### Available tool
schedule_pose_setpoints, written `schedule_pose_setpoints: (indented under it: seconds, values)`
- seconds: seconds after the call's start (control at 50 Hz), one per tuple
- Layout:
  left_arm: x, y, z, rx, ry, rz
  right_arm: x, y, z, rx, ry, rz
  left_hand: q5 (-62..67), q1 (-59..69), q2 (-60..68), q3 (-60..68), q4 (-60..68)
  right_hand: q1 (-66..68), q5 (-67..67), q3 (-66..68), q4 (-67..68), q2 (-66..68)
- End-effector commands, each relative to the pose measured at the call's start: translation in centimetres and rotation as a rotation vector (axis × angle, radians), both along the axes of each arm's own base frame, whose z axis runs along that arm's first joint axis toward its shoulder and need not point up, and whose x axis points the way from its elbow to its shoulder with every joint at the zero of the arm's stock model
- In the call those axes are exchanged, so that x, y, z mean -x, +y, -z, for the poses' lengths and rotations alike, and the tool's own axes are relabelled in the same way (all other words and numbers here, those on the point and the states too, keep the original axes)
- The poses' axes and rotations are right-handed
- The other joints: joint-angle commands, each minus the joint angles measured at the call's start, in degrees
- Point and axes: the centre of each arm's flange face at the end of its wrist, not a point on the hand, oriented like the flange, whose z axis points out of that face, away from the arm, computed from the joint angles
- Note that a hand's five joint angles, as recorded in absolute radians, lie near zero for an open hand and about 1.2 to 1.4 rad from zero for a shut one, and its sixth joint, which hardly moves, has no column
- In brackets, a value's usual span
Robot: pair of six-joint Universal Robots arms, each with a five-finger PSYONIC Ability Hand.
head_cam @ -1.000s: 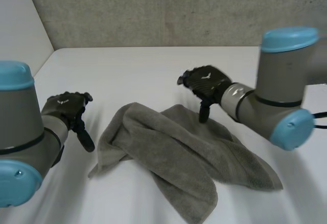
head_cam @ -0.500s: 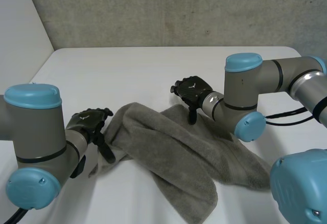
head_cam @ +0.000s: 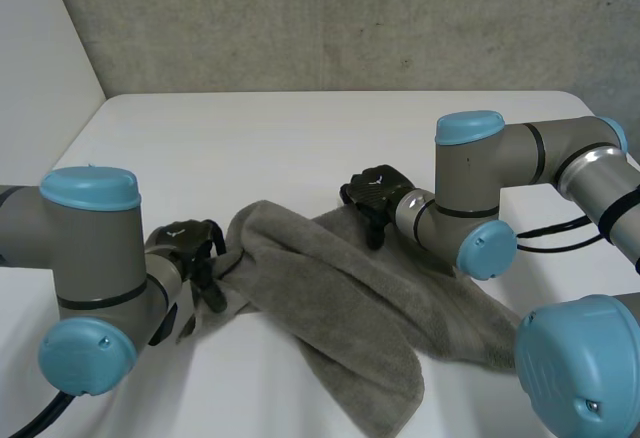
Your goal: Fold the towel.
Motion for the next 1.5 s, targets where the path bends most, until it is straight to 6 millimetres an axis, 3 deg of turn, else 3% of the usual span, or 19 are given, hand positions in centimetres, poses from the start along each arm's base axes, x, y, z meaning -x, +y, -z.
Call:
schedule_pose_setpoints:
  seconds: [0.02,0.12,0.24,0.32,0.36,0.38,0.4,0.42,0.48,0.5,0.52,0.6,0.68,0.78,0.94,0.98,1.06,1.24,1.5]
  values:
    - [0.0,0.0,0.1,0.003,-0.007,-0.001,0.1,-0.1,-0.3,-0.001,-0.001,0.006,11.9,11.6,11.4,11.3,11.3,17.1,18.9,17.1,17.4,16.8]
    - [0.1,-0.3,0.0,0.014,-0.004,0.005,0.1,-0.1,-1.1,0.004,-0.016,0.009,35.9,35.5,35.4,35.3,35.2,36.7,38.4,36.6,37.0,36.3]
    - [0.8,-1.7,-1.1,0.07,0.02,0.006,-0.1,-0.3,-2.5,0.021,-0.059,0.003,35.9,35.6,35.5,35.4,35.3,36.7,38.4,36.6,37.0,36.3]
    - [1.9,-5.0,-5.4,0.24,0.087,0.0,-0.3,-1.4,-5.8,0.124,-0.111,0.01,35.9,35.6,35.5,35.4,35.3,36.7,38.4,36.6,37.0,36.3]
    - [2.3,-6.4,-7.7,0.325,0.114,-0.003,-0.2,-3.3,-12.1,0.335,-0.23,0.035,35.9,35.6,35.5,35.4,35.3,36.7,38.4,36.6,37.0,36.3]
    - [2.7,-7.6,-10.5,0.425,0.139,-0.002,-0.2,-3.3,-12.1,0.336,-0.231,0.036,35.9,35.6,35.5,35.4,35.3,36.7,38.4,36.6,37.0,36.3]
    - [2.7,-7.7,-10.5,0.426,0.139,-0.002,0.2,-4.1,-16.0,0.474,-0.305,0.052,35.9,35.6,35.5,35.4,35.3,36.7,38.4,36.6,37.0,36.3]
    - [3.0,-8.6,-13.3,0.527,0.161,0.0,0.9,-4.5,-20.3,0.615,-0.39,0.071,35.9,35.6,35.5,35.4,35.3,36.7,38.4,36.6,37.0,36.3]
    - [3.1,-10.0,-19.7,0.751,0.21,-0.018,1.7,-4.4,-24.6,0.744,-0.489,0.096,35.9,35.6,35.5,35.4,35.3,36.7,38.4,36.6,37.0,36.3]
    - [3.1,-10.0,-19.7,0.752,0.211,-0.018,3.0,-3.9,-28.6,0.843,-0.604,0.128,35.9,35.6,35.5,35.4,35.3,36.7,38.4,36.6,37.0,36.3]
    - [2.7,-10.3,-22.8,0.865,0.242,-0.039,4.6,-3.5,-31.9,0.904,-0.711,0.172,35.9,35.6,35.5,35.4,35.3,36.7,38.4,36.6,37.0,36.3]
    - [1.4,-9.7,-29.6,1.127,0.346,-0.135,6.6,-2.9,-35.2,0.923,-0.86,0.216,35.9,35.6,35.5,35.4,35.3,36.7,38.4,36.6,37.0,36.3]
    - [1.0,-9.3,-31.1,1.204,0.386,-0.174,6.5,-3.0,-34.7,0.877,-0.836,0.163,35.9,35.6,35.5,35.4,35.3,36.7,38.4,36.6,37.0,36.3]
    - [1.2,-9.6,-28.6,1.138,0.351,-0.164,4.8,-3.6,-30.0,0.741,-0.62,0.074,35.9,35.6,35.5,35.4,35.3,36.7,38.4,36.6,37.0,36.3]
    - [1.8,-9.8,-19.5,0.898,0.224,-0.114,2.8,-2.3,-22.7,0.518,-0.332,0.021,35.9,35.6,35.5,35.4,35.3,36.7,38.4,36.6,37.0,36.3]
    - [2.0,-9.3,-15.8,0.799,0.181,-0.069,2.6,-1.8,-21.5,0.461,-0.289,0.015,7.4,7.0,6.9,6.8,6.7,36.7,38.4,36.6,37.0,36.3]
    - [2.4,-8.5,-12.2,0.704,0.148,-0.02,1.8,-0.3,-19.8,0.363,-0.245,-0.008,-13.6,-13.9,-14.1,-14.2,-14.2,36.7,38.4,36.6,37.0,36.3]
    - [3.6,-5.4,-6.5,0.55,0.107,0.059,2.0,2.0,-20.1,0.284,-0.185,-0.017,-29.6,-29.9,-30.1,-30.2,-30.3,36.7,38.4,36.6,37.0,36.3]
    - [5.7,-4.9,-6.7,0.629,0.172,0.134,3.6,8.1,-26.4,0.315,-0.223,-0.063,-30.8,-31.1,-31.3,-31.4,-31.5,36.7,38.4,36.6,37.0,36.3]
